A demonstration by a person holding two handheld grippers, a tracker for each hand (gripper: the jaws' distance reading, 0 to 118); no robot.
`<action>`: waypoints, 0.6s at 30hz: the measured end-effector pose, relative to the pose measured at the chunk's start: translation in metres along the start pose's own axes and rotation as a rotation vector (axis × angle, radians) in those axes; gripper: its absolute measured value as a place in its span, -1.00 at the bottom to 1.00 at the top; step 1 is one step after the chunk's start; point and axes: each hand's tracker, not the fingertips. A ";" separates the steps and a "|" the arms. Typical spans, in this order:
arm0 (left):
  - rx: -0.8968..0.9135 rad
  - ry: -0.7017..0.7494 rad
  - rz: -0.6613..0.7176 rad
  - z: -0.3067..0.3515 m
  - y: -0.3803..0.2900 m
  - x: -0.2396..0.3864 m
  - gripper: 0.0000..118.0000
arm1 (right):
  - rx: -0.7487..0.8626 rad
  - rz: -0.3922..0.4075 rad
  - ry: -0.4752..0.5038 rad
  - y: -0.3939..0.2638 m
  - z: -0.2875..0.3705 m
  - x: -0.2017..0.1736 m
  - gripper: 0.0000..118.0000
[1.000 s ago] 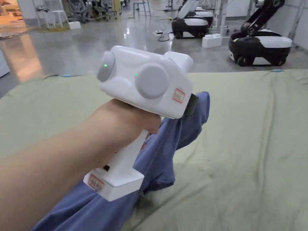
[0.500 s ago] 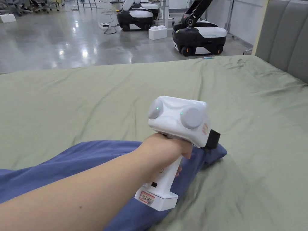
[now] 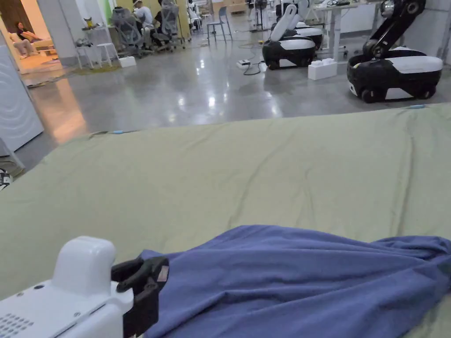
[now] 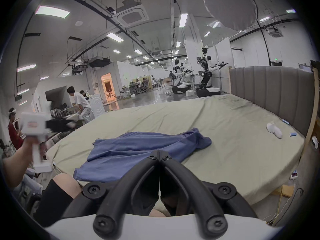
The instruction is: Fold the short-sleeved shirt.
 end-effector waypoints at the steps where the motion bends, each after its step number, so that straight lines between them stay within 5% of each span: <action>1: -0.012 0.042 0.049 0.003 -0.010 -0.015 -1.00 | -0.013 0.010 -0.002 0.000 -0.006 -0.003 -0.95; 5: -0.038 0.115 0.235 0.006 -0.049 -0.061 -1.00 | -0.059 0.042 -0.004 0.002 -0.032 -0.015 -0.95; 10: 0.000 0.150 0.327 -0.067 -0.040 -0.095 -0.92 | -0.088 0.076 -0.024 0.007 -0.058 -0.024 -0.95; 11: -0.027 0.145 0.333 -0.090 -0.034 -0.102 -0.58 | -0.092 0.079 -0.026 0.008 -0.062 -0.025 -0.95; 12: -0.061 0.139 0.344 -0.119 -0.027 -0.114 0.21 | -0.096 0.082 -0.030 0.009 -0.066 -0.025 -0.95; 13: -0.105 0.130 0.348 -0.139 -0.023 -0.122 0.77 | -0.098 0.085 -0.035 0.009 -0.068 -0.025 -0.95; 14: -0.144 0.117 0.354 -0.165 -0.018 -0.129 1.00 | -0.101 0.088 -0.046 0.008 -0.071 -0.024 -0.95; 18: -0.249 0.168 0.270 -0.251 -0.001 -0.141 1.00 | -0.116 0.076 -0.089 0.005 -0.078 -0.017 -0.95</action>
